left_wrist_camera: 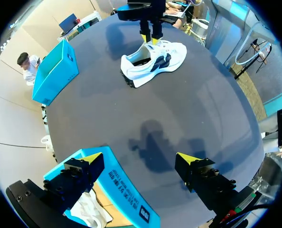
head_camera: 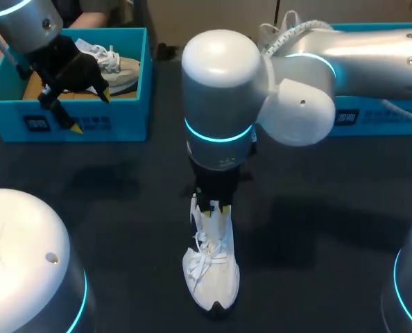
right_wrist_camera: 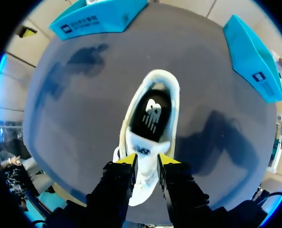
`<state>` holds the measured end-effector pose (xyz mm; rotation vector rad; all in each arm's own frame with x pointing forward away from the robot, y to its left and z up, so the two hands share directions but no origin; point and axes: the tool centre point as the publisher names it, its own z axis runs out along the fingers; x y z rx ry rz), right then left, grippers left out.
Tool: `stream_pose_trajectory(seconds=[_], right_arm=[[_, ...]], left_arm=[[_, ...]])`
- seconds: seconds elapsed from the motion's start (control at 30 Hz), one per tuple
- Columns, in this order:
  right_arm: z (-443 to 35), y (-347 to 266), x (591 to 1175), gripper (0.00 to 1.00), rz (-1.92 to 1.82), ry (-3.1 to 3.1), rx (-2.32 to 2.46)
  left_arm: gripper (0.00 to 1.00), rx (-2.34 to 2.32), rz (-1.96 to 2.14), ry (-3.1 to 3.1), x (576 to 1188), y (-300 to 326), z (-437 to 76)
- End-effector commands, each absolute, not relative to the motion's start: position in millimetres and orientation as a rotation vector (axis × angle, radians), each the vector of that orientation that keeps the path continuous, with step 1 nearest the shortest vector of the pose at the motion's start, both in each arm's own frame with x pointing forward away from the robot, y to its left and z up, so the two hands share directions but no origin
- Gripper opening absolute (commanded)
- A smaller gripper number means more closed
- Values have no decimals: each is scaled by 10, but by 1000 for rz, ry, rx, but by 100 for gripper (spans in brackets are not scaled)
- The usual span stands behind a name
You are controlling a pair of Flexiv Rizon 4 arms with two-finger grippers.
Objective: Take the shoe out of the shoebox, open the shoe tongue, remove and reinsert the insole, then place the shoe into the shoebox
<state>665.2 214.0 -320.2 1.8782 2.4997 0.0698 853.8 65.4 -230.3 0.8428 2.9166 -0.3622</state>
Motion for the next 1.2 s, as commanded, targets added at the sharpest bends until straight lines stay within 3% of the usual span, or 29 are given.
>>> stream_pose_trajectory(seconds=[0.03, 0.3, 0.5, 0.53, 0.57, 0.73, 1.2], right_arm=[[-3426, 2117, 6787, 28, 98, 2563, 1883], [-3115, 2125, 6704, 29, 102, 2622, 1759], [-2901, 2054, 6746, 50, 58, 2912, 1326], [-2875, 2043, 6766, 82, 58, 2960, 1228], [-2847, 2034, 6784, 100, 50, 2985, 1146], [-2743, 1932, 6849, 100, 204, 3246, 392], [-2781, 2109, 7031, 100, 132, 3226, 264]], left_arm=[[100, 843, -359, 2915, 8529, 659, -2305], [100, 843, -359, 2915, 8529, 659, -2305], [100, 843, -359, 2915, 8529, 659, -2305], [100, 843, -359, 2915, 8529, 659, -2305], [100, 843, -359, 2915, 8529, 659, -2305], [100, 843, -359, 2915, 8529, 659, -2305], [100, 843, -359, 2915, 8529, 659, -2305]])
